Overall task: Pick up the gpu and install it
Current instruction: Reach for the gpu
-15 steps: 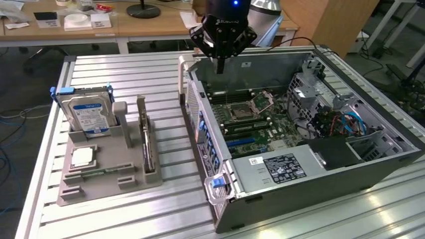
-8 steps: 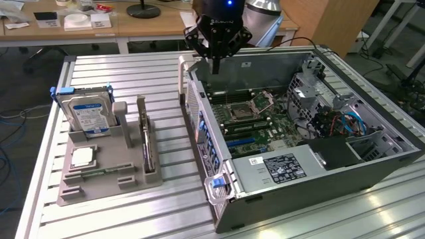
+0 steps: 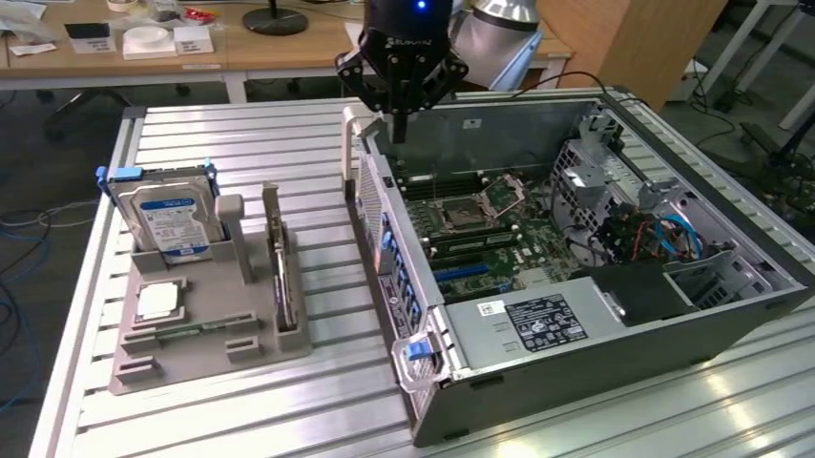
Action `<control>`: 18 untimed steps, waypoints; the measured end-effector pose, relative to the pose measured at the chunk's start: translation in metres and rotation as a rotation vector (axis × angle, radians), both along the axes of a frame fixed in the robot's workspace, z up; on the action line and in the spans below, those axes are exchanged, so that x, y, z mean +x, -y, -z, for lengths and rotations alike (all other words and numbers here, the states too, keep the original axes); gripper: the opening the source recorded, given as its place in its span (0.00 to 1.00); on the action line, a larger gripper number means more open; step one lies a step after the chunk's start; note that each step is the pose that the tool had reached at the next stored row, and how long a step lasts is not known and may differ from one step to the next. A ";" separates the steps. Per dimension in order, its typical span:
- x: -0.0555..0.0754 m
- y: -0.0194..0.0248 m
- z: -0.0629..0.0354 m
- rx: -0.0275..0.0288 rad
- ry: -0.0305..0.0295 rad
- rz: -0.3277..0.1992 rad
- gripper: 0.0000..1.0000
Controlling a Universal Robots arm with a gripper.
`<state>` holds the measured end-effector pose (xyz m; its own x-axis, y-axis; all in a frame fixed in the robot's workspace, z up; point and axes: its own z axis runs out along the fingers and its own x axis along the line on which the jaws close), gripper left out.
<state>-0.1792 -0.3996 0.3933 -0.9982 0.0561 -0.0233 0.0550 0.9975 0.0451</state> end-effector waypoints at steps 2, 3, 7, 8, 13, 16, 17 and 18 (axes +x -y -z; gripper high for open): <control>-0.004 0.0000 0.0000 0.0000 0.0001 0.000 0.11; -0.006 0.0001 0.0000 0.0000 0.0000 0.000 0.11; -0.012 0.0004 0.0000 0.0000 0.0000 0.000 0.11; -0.014 0.0006 0.0000 0.0000 0.0000 0.000 0.11; -0.022 0.0011 0.0000 0.0000 0.0000 0.000 0.11; -0.027 0.0015 0.0000 0.0000 0.0000 0.000 0.11; -0.029 0.0017 0.0000 0.0000 0.0000 0.000 0.11; -0.031 0.0019 0.0000 0.0000 0.0000 0.000 0.11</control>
<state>-0.2101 -0.4016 0.3933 -0.9982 0.0558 -0.0233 0.0547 0.9975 0.0451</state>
